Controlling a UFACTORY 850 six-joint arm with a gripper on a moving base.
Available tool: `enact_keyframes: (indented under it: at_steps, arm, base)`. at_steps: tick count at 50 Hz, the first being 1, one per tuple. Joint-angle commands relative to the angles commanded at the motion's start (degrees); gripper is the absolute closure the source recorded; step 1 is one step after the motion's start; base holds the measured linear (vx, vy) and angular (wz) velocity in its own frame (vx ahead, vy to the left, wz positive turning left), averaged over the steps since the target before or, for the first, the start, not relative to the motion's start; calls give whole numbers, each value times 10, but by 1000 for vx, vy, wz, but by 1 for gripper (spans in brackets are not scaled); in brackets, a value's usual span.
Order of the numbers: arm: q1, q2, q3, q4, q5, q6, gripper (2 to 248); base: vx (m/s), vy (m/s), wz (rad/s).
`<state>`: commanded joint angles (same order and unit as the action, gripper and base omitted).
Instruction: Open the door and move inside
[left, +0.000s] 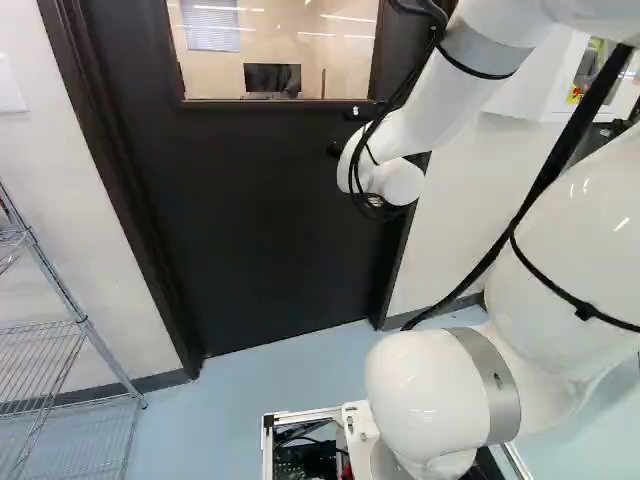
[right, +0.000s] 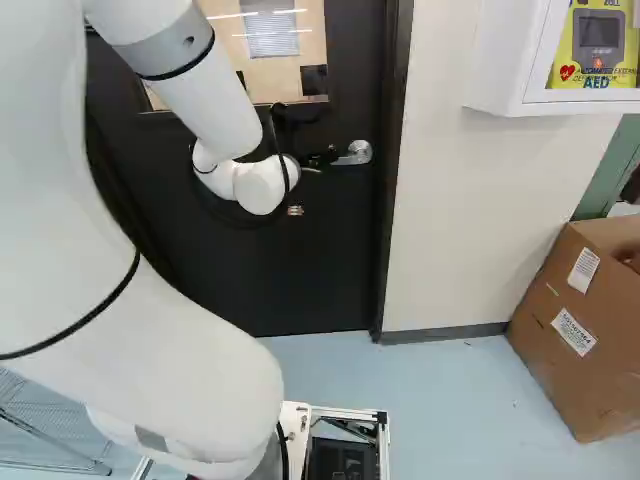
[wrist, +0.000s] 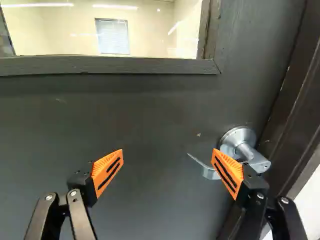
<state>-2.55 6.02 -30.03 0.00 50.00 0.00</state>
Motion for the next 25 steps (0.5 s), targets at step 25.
enact_keyframes:
  at_steps: [25]
  arm:
    - [0,-40,-6,0,0,0,3]
  base:
    - [0,0,0]
